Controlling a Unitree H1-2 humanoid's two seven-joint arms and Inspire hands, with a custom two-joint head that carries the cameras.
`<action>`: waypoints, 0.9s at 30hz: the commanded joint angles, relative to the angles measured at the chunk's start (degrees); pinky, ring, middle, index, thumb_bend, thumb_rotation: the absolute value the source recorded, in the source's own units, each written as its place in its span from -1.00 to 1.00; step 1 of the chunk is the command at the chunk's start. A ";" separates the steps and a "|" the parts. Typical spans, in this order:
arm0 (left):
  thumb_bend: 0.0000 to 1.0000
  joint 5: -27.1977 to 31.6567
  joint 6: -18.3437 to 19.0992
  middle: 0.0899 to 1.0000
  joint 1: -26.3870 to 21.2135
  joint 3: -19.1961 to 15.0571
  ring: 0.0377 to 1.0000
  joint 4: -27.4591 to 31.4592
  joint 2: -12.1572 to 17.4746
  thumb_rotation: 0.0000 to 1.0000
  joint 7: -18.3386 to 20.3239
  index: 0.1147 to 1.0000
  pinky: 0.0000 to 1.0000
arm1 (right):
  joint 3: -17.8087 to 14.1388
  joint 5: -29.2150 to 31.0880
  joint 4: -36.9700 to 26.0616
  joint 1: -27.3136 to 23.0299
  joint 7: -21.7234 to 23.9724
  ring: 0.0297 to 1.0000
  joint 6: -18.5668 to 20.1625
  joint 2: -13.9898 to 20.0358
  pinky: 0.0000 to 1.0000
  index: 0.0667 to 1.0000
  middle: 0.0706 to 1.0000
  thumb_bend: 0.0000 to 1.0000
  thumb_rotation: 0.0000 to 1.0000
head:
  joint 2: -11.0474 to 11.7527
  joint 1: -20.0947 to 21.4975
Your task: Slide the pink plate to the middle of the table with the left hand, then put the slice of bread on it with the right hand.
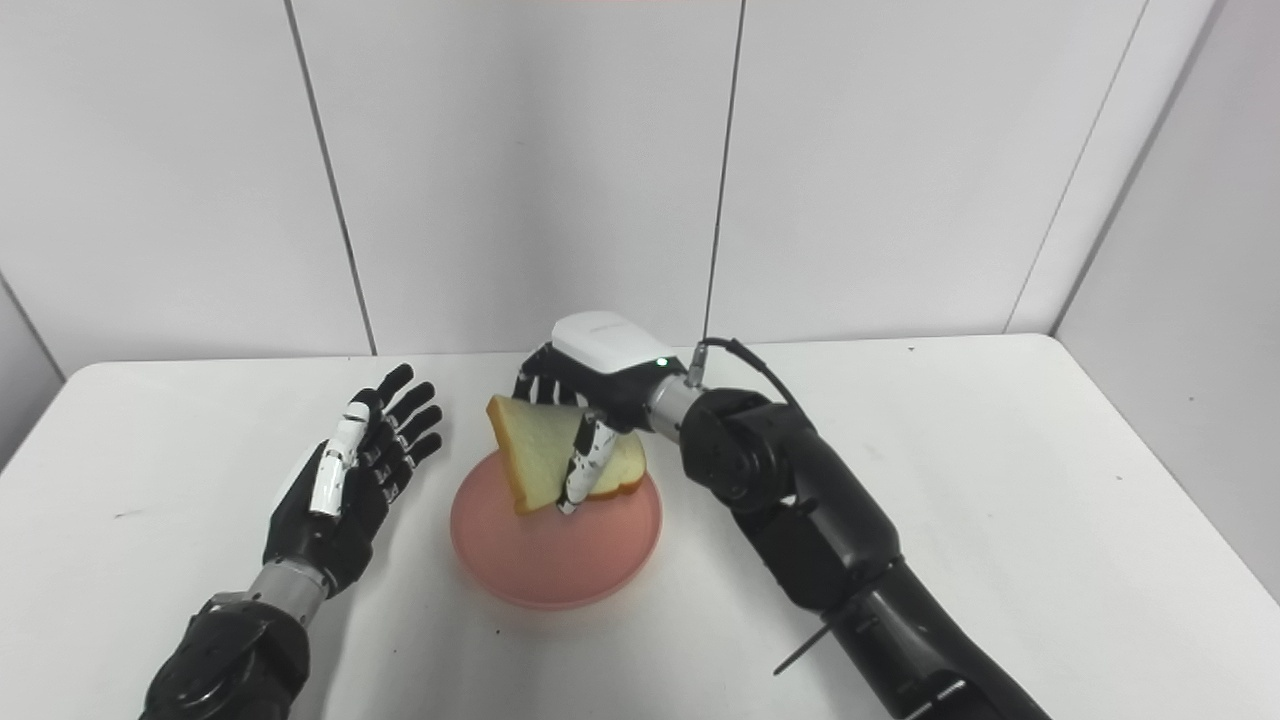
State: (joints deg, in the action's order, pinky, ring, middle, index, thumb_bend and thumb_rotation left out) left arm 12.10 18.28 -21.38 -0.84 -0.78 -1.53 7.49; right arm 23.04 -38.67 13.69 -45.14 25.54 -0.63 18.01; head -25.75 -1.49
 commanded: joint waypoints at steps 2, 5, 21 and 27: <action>-0.24 0.06 -1.78 0.88 -2.79 0.09 0.89 2.84 -0.59 1.00 -0.34 0.87 0.91 | 0.62 0.19 -0.20 -2.82 -2.43 -0.21 -3.69 -0.62 -0.04 0.02 -0.19 0.03 -1.00 | -0.91 -0.43; -0.24 -0.15 -1.35 0.88 -2.84 0.32 0.88 3.37 -0.54 1.00 -0.57 0.86 0.90 | 1.15 0.96 1.00 -2.57 -2.70 -0.25 -4.87 -0.98 -0.21 0.04 -0.19 0.02 -1.00 | -1.24 -0.51; -0.24 -0.30 1.31 0.87 -2.99 0.52 0.88 5.90 -0.52 1.00 -1.61 0.85 0.90 | 3.43 -2.66 0.83 -1.93 1.45 -0.25 -0.23 -0.75 -0.23 -0.01 -0.09 0.03 -1.00 | -3.65 -0.42; -0.23 -0.13 1.88 0.86 -3.16 0.31 0.87 6.17 -0.38 1.00 -1.41 0.85 0.89 | 3.45 -4.05 -0.41 -1.61 2.70 -0.25 0.15 -0.50 -0.21 -0.02 -0.09 0.03 -1.00 | -3.99 -0.30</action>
State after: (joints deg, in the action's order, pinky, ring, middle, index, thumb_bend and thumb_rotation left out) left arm 11.30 20.75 -21.77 -0.58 3.12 -1.66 5.90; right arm 27.04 -42.63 15.28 -44.93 28.49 -1.99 17.14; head -29.71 -1.76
